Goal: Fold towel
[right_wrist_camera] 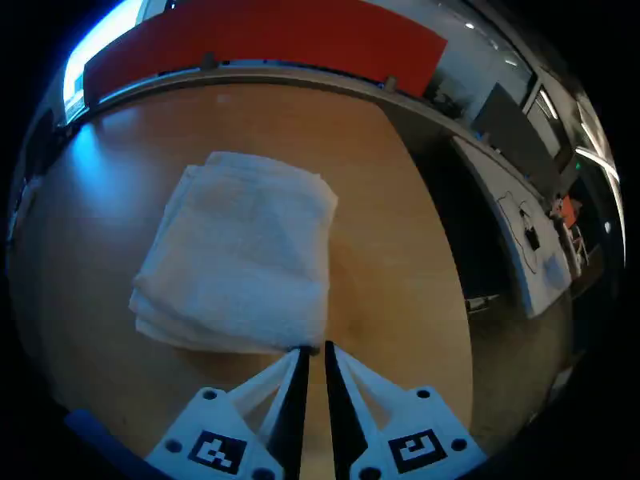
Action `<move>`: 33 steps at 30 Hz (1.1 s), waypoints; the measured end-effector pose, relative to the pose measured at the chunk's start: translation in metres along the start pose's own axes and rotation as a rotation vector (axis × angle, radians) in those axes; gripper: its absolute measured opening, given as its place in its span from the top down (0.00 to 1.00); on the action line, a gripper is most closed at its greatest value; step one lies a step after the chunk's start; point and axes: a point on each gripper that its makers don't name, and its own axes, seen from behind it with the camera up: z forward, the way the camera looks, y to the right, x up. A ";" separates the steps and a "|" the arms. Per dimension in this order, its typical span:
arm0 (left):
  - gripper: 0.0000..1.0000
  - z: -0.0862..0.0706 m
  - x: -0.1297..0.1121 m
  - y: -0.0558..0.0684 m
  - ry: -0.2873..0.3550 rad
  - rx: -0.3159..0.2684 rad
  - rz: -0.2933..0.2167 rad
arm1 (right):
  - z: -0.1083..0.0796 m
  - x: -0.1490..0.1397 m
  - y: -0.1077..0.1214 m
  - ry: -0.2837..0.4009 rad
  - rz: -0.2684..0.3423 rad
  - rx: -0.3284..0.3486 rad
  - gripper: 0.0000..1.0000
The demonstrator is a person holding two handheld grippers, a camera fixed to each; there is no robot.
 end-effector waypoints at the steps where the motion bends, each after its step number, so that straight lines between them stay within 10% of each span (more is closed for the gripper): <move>1: 0.14 0.000 0.000 0.000 0.001 0.000 0.000 | -0.001 0.000 0.000 0.002 0.000 -0.001 0.78; 9: 0.14 -0.001 0.002 -0.003 0.004 0.003 0.001 | -0.009 -0.002 0.003 0.015 0.004 -0.011 0.65; 22: 0.14 -0.002 0.003 -0.003 0.009 0.001 0.003 | -0.019 0.002 -0.001 0.044 0.011 -0.004 0.17; 33: 0.15 -0.003 0.007 -0.006 0.022 0.005 -0.002 | -0.031 0.019 -0.016 0.098 0.030 0.033 0.16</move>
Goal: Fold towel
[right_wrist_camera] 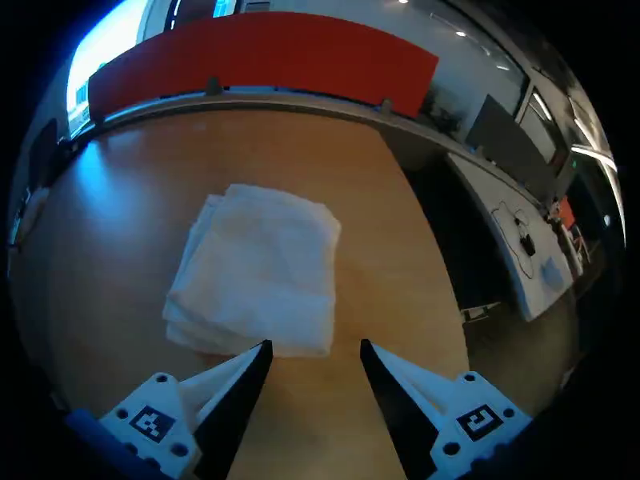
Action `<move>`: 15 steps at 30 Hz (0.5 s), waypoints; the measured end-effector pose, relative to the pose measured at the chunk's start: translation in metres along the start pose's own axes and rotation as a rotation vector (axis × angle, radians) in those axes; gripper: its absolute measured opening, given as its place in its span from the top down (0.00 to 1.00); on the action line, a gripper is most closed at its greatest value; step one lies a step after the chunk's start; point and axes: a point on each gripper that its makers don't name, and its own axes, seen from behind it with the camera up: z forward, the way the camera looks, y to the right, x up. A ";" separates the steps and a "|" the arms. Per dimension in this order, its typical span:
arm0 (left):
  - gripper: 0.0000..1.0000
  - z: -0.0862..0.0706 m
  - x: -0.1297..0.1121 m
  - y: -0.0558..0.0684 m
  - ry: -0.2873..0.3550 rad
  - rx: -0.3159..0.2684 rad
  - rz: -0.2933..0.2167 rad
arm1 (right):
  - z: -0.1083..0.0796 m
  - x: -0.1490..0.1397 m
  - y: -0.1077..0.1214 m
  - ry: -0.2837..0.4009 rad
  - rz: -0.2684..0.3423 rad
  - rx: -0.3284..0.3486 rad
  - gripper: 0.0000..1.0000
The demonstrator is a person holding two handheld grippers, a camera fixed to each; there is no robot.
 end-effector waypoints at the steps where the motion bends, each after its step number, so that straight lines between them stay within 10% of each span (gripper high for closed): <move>1: 0.15 0.000 0.000 -0.001 0.001 0.001 -0.001 | -0.001 0.002 -0.003 0.007 0.003 0.006 0.16; 15: 0.14 0.001 0.018 -0.005 0.049 0.002 -0.009 | -0.017 0.057 -0.043 0.187 0.041 0.064 0.16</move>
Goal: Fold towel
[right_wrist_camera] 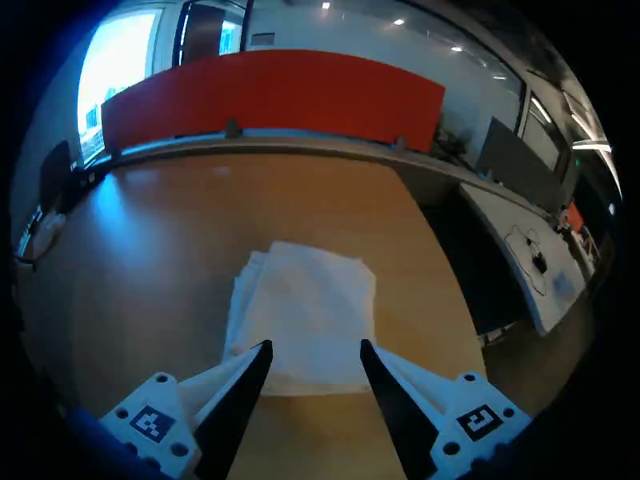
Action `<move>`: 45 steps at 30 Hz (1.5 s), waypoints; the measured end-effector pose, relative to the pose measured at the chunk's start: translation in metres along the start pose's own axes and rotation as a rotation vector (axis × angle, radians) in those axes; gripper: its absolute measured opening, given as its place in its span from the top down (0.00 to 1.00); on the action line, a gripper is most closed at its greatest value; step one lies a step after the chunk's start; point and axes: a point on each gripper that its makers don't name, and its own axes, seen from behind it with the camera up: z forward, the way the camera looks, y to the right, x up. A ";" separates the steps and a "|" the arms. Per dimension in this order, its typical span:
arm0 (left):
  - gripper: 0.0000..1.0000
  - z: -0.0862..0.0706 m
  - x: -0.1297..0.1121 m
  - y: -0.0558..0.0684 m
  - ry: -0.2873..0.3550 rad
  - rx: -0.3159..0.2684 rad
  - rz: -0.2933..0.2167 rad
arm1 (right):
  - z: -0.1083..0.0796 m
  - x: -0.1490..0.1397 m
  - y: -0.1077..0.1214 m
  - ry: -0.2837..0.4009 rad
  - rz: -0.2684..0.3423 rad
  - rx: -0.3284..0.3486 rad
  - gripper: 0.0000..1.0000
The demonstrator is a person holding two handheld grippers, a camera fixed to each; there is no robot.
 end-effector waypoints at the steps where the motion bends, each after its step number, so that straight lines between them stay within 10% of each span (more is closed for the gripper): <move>1: 0.14 0.000 0.003 0.000 0.011 -0.002 -0.004 | -0.001 0.007 -0.003 0.024 0.009 0.003 0.16; 21: 0.15 0.007 0.083 -0.003 0.290 -0.007 -0.026 | -0.027 0.142 -0.074 0.444 0.107 0.064 0.05; 45: 0.14 -0.008 0.143 -0.028 0.536 0.113 0.049 | -0.043 0.203 -0.154 0.619 0.123 0.073 0.01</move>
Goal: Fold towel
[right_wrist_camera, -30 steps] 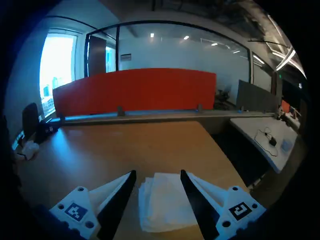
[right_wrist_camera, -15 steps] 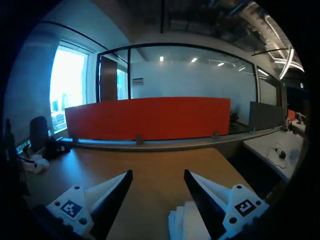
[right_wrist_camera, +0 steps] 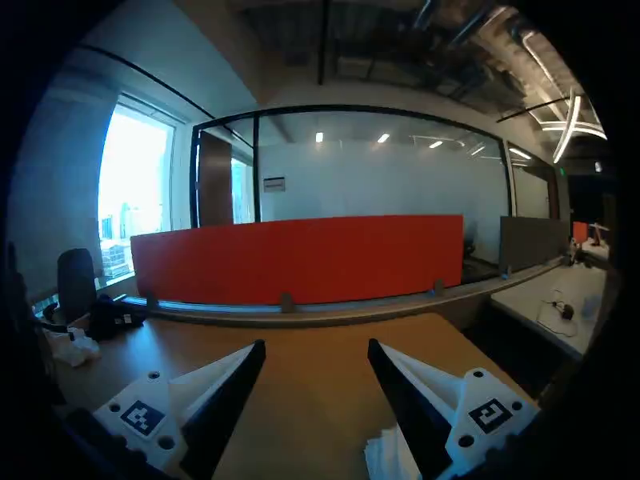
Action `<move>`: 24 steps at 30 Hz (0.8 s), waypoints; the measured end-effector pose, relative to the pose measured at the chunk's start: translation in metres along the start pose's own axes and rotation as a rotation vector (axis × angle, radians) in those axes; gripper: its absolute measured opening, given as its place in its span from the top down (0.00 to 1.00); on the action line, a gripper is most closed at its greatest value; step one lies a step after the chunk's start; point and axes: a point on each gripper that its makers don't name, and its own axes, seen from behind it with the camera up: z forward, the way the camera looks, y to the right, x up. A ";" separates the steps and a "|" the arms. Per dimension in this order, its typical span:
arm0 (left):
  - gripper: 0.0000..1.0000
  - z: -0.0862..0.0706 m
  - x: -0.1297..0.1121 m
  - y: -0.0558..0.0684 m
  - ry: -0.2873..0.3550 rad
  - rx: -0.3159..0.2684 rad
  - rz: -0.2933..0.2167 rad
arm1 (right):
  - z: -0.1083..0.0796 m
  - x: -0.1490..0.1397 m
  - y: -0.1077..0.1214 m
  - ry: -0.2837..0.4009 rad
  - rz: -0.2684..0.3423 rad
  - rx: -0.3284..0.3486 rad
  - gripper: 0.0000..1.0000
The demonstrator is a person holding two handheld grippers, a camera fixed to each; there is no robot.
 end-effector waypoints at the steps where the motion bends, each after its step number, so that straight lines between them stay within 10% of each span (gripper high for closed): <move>1: 0.15 0.000 0.002 -0.001 0.007 0.004 0.006 | 0.000 0.000 -0.002 0.001 -0.006 0.000 0.01; 24: 0.15 0.015 -0.016 -0.010 0.124 0.015 0.068 | -0.009 -0.007 -0.029 0.022 -0.022 0.006 0.01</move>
